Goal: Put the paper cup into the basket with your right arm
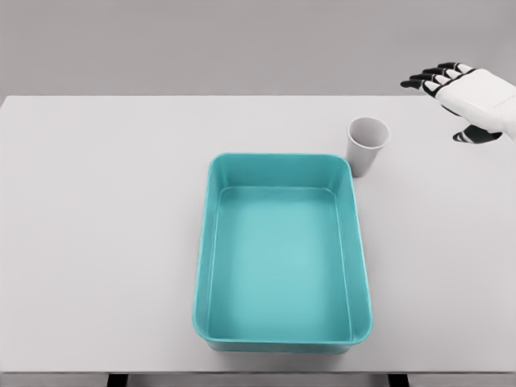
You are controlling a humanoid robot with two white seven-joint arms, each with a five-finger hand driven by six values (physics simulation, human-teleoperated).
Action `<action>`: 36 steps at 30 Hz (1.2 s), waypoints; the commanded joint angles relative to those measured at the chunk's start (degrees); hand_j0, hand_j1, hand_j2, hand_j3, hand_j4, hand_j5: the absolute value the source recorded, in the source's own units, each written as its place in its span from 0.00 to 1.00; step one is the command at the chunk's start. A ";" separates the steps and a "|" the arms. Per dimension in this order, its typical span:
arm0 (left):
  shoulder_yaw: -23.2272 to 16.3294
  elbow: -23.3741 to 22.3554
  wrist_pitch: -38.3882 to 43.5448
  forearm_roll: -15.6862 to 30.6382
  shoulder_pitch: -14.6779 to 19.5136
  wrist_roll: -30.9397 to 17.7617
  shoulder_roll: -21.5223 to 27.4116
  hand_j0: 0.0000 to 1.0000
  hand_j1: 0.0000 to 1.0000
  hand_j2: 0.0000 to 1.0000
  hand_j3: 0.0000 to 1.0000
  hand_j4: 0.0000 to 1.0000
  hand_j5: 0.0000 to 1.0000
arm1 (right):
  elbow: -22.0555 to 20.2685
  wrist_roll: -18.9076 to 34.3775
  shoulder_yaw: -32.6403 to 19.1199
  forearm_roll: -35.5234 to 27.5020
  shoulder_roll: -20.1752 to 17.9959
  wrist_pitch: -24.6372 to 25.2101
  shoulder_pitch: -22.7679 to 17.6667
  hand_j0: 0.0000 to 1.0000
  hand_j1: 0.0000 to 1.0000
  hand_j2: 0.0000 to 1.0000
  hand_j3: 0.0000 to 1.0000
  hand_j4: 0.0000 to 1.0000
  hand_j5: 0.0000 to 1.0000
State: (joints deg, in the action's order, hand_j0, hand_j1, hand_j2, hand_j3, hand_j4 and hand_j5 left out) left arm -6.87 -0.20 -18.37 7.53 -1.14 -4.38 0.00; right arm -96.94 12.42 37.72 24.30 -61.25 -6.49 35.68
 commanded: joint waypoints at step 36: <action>0.02 0.02 0.00 0.03 0.00 -0.01 0.00 1.00 1.00 1.00 1.00 1.00 1.00 | 55.11 22.58 -2.66 -42.14 27.77 -10.74 8.44 0.99 0.99 0.99 0.99 0.99 0.99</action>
State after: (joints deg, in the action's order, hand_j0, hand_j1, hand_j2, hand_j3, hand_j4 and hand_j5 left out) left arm -6.87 -0.19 -18.37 7.53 -1.14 -4.38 0.00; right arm -41.85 35.01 35.05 -17.69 -33.71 -17.27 44.12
